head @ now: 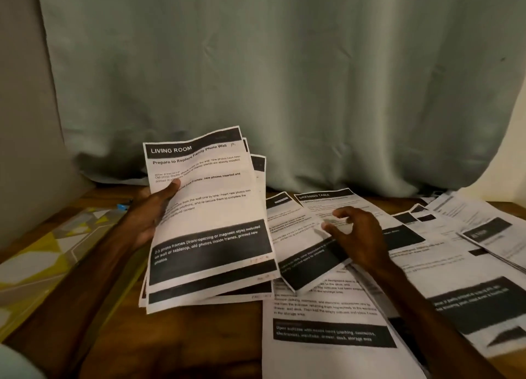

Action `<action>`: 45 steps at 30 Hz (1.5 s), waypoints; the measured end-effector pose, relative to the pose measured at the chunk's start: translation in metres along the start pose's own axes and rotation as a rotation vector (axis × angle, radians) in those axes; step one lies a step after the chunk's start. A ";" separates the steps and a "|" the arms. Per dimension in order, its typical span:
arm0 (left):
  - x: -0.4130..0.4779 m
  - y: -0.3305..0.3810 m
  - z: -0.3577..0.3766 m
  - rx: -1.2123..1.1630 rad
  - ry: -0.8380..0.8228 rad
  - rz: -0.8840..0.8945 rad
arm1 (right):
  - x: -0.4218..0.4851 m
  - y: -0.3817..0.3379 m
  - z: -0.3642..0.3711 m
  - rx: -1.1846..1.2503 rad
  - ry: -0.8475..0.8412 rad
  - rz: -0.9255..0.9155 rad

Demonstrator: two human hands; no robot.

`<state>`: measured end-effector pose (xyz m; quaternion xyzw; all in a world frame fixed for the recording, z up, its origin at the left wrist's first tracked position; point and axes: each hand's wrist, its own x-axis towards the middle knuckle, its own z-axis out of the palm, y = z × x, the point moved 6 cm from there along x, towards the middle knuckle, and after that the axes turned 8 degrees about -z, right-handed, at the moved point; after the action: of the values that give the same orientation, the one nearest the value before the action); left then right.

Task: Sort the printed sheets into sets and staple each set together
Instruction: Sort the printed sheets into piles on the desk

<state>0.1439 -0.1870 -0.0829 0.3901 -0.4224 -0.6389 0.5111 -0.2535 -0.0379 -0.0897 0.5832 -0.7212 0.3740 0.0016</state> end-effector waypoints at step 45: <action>-0.003 0.002 0.012 -0.204 -0.127 0.069 | -0.008 0.030 -0.022 0.610 0.111 0.377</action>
<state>0.1334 -0.1826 -0.0768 0.2801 -0.3998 -0.6841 0.5420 -0.2858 -0.0182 -0.0931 0.3924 -0.6699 0.5969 -0.2022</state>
